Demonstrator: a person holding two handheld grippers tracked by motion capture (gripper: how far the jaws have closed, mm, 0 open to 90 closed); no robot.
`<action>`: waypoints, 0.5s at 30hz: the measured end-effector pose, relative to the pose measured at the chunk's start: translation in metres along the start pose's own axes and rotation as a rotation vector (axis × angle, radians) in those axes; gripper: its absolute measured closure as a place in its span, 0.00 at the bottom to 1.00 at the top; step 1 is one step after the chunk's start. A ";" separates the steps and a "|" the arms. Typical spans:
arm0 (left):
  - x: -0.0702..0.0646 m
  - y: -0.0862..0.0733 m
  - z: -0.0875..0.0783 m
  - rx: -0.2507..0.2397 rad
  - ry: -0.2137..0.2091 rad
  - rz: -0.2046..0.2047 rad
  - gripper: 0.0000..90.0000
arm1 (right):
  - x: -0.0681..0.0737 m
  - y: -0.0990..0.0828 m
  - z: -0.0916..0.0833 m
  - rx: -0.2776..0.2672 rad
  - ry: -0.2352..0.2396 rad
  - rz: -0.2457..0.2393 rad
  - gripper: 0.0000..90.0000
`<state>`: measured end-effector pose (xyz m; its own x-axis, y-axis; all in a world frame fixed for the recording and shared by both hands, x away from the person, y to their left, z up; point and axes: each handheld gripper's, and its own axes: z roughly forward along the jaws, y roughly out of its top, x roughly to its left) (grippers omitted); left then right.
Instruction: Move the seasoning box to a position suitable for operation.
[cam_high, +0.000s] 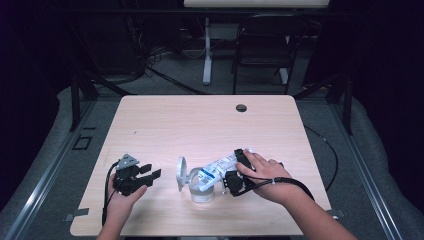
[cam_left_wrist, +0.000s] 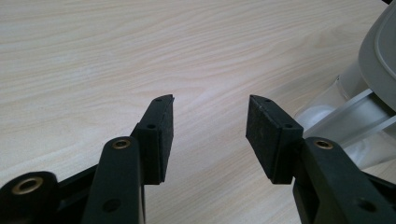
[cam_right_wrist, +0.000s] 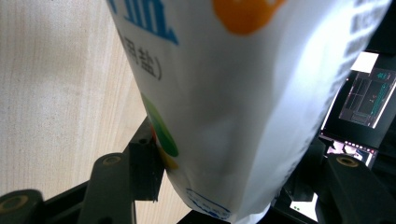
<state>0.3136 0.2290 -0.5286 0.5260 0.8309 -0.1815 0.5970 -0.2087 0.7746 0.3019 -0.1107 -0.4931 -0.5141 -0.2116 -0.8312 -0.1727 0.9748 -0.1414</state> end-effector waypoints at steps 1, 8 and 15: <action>0.000 0.000 0.000 0.000 0.000 0.000 0.58 | 0.000 0.000 0.000 0.000 0.000 0.000 0.47; 0.001 0.000 0.000 0.004 -0.001 0.003 0.58 | 0.000 0.000 0.000 0.001 -0.001 -0.002 0.47; 0.001 0.000 -0.001 0.009 -0.001 0.004 0.58 | 0.000 0.000 0.000 0.001 -0.002 -0.005 0.47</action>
<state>0.3140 0.2301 -0.5283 0.5291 0.8295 -0.1786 0.6003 -0.2172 0.7697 0.3020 -0.1105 -0.4927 -0.5116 -0.2160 -0.8316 -0.1741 0.9739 -0.1458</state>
